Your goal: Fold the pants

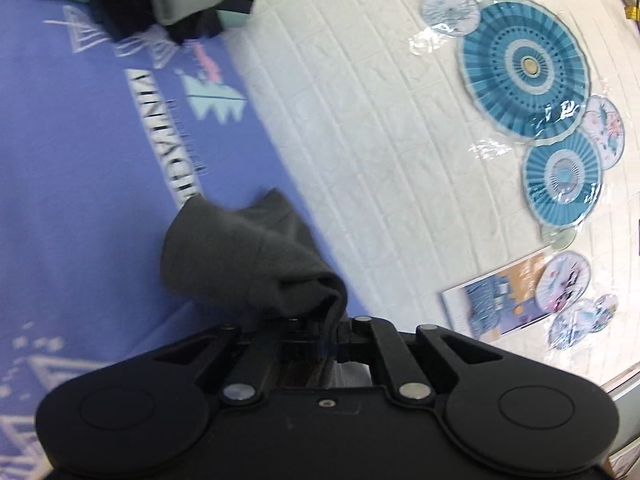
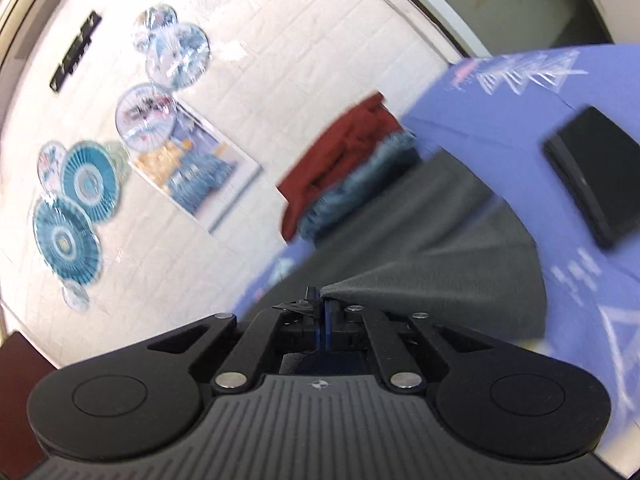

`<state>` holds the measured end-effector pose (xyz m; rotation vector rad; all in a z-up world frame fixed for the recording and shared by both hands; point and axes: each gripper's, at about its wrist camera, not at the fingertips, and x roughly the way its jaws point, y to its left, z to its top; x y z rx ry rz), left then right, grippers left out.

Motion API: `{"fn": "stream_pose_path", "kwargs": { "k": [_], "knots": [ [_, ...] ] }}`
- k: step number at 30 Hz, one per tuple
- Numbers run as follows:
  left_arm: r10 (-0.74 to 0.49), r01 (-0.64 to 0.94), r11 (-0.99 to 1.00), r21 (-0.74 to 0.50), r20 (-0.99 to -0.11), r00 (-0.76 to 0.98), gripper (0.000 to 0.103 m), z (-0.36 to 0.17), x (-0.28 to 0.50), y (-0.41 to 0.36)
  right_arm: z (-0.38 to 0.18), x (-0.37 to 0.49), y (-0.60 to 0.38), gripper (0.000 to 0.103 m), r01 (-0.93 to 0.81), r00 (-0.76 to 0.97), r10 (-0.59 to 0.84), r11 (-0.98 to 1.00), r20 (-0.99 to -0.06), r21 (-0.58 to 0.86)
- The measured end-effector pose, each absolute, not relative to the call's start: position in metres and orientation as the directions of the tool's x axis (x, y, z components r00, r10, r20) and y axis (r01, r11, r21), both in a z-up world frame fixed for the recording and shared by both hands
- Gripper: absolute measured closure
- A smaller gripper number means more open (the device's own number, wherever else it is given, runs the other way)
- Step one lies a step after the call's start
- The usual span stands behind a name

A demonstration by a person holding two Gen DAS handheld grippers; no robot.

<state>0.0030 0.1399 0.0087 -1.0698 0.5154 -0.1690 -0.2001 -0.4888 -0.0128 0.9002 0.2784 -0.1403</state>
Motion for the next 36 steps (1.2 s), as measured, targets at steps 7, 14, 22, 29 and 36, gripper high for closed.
{"fn": "stream_pose_path", "kwargs": {
  "k": [7, 14, 22, 29, 36],
  "knots": [
    [-0.367, -0.105, 0.449, -0.887, -0.29, 0.884, 0.0, 0.027, 0.076, 0.117, 0.011, -0.129, -0.522, 0.098, 0.251, 0.946, -0.014, 0.66, -0.323, 0.708],
    [-0.352, -0.187, 0.486, -0.854, -0.387, 0.853, 0.0, 0.006, 0.157, 0.088, -0.011, -0.052, -0.551, 0.098, 0.336, 0.899, -0.011, 0.658, -0.437, 0.674],
    [-0.318, -0.252, 0.551, -0.796, -0.479, 0.818, 0.0, -0.02, 0.212, 0.069, -0.051, 0.004, -0.573, 0.098, 0.416, 0.845, 0.009, 0.614, -0.534, 0.67],
    [-0.298, -0.239, 0.641, -0.729, -0.524, 0.798, 0.0, -0.025, 0.229, 0.058, -0.064, 0.012, -0.58, 0.086, 0.431, 0.837, 0.016, 0.597, -0.547, 0.677],
    [-0.28, -0.138, 0.737, -0.661, -0.485, 0.828, 0.0, 0.021, 0.186, 0.069, -0.038, -0.016, -0.578, 0.056, 0.387, 0.904, -0.103, 0.607, -0.414, 0.694]
  ]
}}
